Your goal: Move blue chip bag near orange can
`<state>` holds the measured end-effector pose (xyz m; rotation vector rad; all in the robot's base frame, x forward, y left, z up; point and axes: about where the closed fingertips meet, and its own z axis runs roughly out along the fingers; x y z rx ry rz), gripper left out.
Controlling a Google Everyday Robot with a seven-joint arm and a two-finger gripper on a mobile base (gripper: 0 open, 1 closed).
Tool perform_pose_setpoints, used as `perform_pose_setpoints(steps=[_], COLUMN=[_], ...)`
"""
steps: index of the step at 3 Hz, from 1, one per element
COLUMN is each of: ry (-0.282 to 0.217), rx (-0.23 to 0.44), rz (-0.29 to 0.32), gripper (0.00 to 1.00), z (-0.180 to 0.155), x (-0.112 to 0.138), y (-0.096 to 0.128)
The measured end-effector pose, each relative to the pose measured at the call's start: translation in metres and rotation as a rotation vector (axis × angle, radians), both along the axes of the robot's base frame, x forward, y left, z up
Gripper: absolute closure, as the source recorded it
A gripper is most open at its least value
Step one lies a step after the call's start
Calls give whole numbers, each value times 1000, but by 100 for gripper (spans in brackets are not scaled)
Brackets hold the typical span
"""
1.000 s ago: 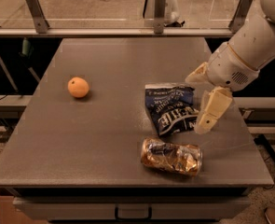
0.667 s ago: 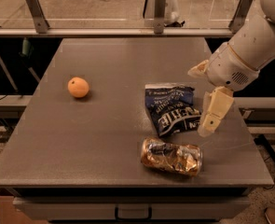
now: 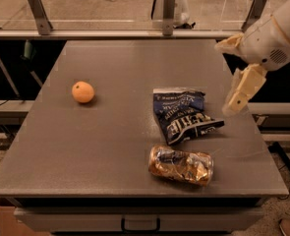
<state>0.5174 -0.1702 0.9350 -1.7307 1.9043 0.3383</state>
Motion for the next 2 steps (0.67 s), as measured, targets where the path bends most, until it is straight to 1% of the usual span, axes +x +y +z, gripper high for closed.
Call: perform_pose_setpoints(steps=[1,2], ry=[-181,-348], rx=[110,211], rz=[-18,-55], gripper=[0,0], z=[70,139], x=[18,15], y=[-19,-33])
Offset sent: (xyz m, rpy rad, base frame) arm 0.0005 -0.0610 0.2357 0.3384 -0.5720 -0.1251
